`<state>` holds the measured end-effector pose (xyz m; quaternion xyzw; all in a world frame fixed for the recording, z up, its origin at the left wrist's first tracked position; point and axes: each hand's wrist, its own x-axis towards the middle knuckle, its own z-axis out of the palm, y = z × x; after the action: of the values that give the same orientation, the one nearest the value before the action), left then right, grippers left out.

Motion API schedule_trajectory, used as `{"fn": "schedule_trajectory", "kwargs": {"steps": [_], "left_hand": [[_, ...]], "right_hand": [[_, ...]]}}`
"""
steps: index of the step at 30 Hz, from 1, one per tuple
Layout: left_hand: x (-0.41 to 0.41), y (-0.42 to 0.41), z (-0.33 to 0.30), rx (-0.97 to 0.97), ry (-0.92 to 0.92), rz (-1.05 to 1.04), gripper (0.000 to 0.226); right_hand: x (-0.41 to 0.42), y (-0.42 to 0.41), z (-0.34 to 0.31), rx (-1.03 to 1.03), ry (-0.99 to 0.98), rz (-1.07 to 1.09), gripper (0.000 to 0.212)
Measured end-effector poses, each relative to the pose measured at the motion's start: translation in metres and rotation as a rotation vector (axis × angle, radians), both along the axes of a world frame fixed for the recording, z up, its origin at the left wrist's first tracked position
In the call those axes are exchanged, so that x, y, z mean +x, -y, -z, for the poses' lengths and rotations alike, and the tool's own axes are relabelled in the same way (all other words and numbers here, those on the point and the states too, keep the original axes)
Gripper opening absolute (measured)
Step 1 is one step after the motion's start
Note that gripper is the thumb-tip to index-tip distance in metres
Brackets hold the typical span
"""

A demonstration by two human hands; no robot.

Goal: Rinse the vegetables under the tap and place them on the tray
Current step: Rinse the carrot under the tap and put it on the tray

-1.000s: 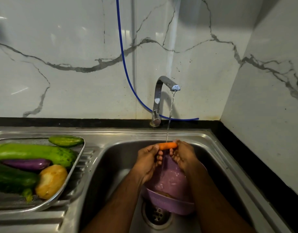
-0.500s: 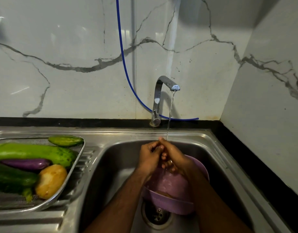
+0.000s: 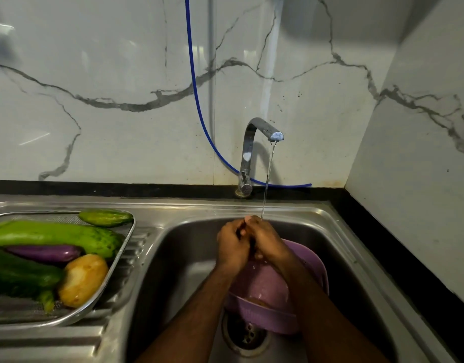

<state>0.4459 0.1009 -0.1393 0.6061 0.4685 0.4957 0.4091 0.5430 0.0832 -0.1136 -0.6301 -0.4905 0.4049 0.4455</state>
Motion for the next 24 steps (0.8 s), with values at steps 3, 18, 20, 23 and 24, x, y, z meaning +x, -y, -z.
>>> {"fn": "schedule_trajectory", "kwargs": {"steps": [3, 18, 20, 23, 24], "left_hand": [[-0.002, 0.003, -0.004, 0.107, -0.054, -0.04, 0.026], [0.001, 0.006, -0.005, -0.05, 0.14, 0.056, 0.018], [0.002, 0.009, -0.011, -0.144, 0.304, 0.088, 0.015], [0.003, 0.012, -0.017, -0.271, 0.543, 0.098, 0.015], [0.003, 0.011, -0.017, -0.3, 0.586, 0.106, 0.019]], "right_hand": [[0.0, 0.0, 0.001, 0.003, -0.04, -0.022, 0.033], [0.01, -0.009, -0.001, -0.16, -0.034, 0.156, 0.064], [0.015, -0.009, -0.001, -0.171, 0.044, 0.23, 0.059], [0.022, -0.009, 0.001, -0.143, 0.07, 0.331, 0.045], [0.024, -0.009, 0.002, -0.114, 0.017, 0.354, 0.039]]}}
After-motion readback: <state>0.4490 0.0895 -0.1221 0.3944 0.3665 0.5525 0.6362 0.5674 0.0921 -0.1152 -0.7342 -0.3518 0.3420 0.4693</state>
